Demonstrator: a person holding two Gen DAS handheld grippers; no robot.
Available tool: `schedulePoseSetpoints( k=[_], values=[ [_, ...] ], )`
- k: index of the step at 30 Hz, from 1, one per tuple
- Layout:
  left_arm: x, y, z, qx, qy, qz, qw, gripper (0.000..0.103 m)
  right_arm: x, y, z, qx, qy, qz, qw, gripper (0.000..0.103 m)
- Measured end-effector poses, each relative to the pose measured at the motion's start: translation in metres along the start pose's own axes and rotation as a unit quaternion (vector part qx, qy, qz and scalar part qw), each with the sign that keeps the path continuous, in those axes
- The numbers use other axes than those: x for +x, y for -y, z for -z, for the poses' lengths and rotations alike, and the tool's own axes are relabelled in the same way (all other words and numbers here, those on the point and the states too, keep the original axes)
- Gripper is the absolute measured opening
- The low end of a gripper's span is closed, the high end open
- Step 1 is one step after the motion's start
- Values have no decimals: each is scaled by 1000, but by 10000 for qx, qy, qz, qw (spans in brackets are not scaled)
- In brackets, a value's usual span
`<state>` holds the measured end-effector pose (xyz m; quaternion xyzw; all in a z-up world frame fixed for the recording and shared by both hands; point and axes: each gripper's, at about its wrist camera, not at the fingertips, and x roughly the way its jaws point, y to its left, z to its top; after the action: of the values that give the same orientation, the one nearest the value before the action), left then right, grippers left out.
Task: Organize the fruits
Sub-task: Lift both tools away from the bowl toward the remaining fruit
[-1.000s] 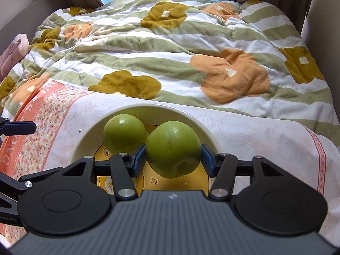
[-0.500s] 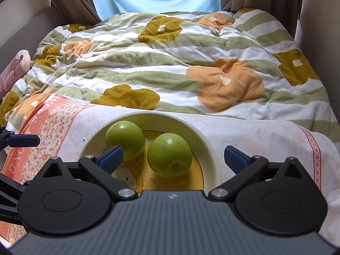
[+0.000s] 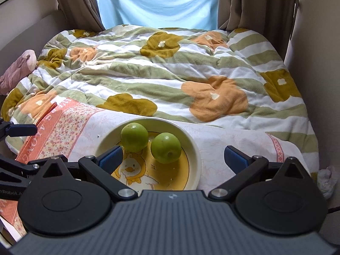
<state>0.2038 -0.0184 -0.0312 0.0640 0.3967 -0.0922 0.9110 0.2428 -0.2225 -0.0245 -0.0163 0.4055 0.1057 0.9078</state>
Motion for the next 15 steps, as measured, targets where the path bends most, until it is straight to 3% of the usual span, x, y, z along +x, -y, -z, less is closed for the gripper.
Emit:
schedulePoseSetpoints(
  k=[8,15],
  values=[
    [-56,16,21,-206,290,-368,9987,96,-61,-3,28,-100,153,-180,9997,103],
    [-91,33,57,-491,362,-626,9962,96,-104,-7,59,-205,562,-450,9972,103]
  ],
)
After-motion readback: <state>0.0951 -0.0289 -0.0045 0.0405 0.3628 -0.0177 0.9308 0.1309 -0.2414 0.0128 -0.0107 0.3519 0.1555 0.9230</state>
